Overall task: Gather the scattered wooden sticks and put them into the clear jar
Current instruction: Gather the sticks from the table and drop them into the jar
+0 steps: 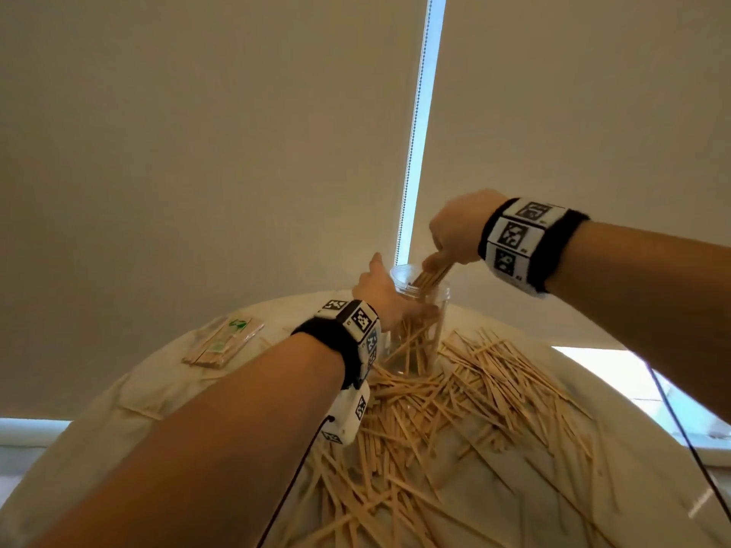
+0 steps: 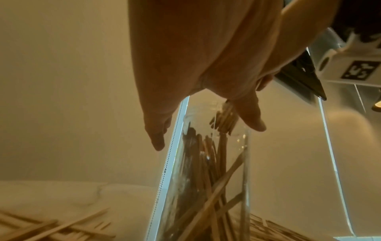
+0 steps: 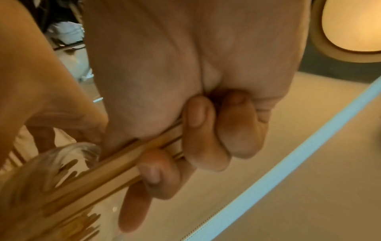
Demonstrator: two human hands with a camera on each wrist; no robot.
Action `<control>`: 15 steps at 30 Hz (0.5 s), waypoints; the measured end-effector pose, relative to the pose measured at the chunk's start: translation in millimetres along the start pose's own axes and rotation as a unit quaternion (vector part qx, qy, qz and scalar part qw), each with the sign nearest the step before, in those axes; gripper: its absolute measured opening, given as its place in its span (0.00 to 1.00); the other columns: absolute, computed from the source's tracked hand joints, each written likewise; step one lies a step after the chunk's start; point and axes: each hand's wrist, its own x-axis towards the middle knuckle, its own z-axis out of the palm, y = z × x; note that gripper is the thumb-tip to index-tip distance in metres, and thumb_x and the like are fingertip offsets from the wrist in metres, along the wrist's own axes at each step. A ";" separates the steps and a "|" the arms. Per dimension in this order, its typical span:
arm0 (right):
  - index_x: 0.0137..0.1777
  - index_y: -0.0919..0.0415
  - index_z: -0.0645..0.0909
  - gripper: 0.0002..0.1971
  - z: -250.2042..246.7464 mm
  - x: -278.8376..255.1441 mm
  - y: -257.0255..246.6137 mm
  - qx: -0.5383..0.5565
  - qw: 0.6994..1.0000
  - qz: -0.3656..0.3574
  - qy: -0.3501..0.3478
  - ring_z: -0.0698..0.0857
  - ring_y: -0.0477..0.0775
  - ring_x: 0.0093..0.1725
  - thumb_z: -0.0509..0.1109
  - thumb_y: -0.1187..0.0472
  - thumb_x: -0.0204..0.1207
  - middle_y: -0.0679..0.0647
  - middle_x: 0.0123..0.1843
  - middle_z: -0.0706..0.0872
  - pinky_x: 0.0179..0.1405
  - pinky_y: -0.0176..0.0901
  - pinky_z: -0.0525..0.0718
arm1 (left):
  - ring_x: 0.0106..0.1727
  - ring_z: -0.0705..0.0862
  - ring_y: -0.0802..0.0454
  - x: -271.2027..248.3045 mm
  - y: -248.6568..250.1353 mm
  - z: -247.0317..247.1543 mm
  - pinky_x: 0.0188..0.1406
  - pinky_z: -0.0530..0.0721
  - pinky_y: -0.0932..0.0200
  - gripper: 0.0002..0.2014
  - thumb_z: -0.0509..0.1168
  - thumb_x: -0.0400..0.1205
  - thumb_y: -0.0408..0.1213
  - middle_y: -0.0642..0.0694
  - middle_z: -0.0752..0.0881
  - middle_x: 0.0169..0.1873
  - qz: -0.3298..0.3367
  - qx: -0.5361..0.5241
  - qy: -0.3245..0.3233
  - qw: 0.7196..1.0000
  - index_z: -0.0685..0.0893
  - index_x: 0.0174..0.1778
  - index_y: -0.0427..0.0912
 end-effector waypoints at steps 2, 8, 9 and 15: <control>0.28 0.55 0.72 0.30 0.0 20.6 -15.1 -0.029 0.999 -0.025 -0.011 0.75 0.49 0.29 0.63 0.31 0.79 0.48 0.30 0.78 0.41 0.46 0.81 | 0.79 0.70 0.38 7.3 -2.9 5.9 0.76 0.73 0.41 0.73 0.86 0.59 0.55 0.38 0.66 0.82 0.007 -0.028 -0.022 0.999 0.38 0.87 0.48; 0.30 0.55 0.83 0.30 1.3 69.8 -38.6 -0.080 0.993 -0.086 0.012 0.81 0.48 0.26 0.69 0.27 0.71 0.46 0.25 0.82 0.24 0.39 0.72 | 0.58 0.81 0.48 7.1 -13.7 9.5 0.47 0.81 0.62 0.55 0.81 0.70 0.45 0.43 0.79 0.70 0.047 -0.053 -0.051 0.996 0.51 0.85 0.47; 0.31 0.54 0.86 0.30 0.6 72.6 -37.8 -0.078 0.994 -0.081 -0.011 0.81 0.48 0.26 0.70 0.26 0.69 0.46 0.24 0.83 0.25 0.39 0.72 | 0.55 0.80 0.50 7.6 -14.8 8.8 0.41 0.78 0.66 0.54 0.81 0.71 0.44 0.44 0.80 0.67 0.049 -0.053 -0.054 0.996 0.51 0.85 0.47; 0.27 0.48 0.90 0.21 36.2 111.9 -23.8 -0.057 0.990 -0.001 -0.128 0.84 0.42 0.22 0.85 0.31 0.51 0.33 0.11 0.76 0.33 0.41 0.88 | 0.61 0.83 0.44 11.2 -19.3 13.7 0.60 0.84 0.49 0.58 0.84 0.68 0.46 0.38 0.81 0.68 0.045 -0.074 -0.050 0.995 0.49 0.84 0.51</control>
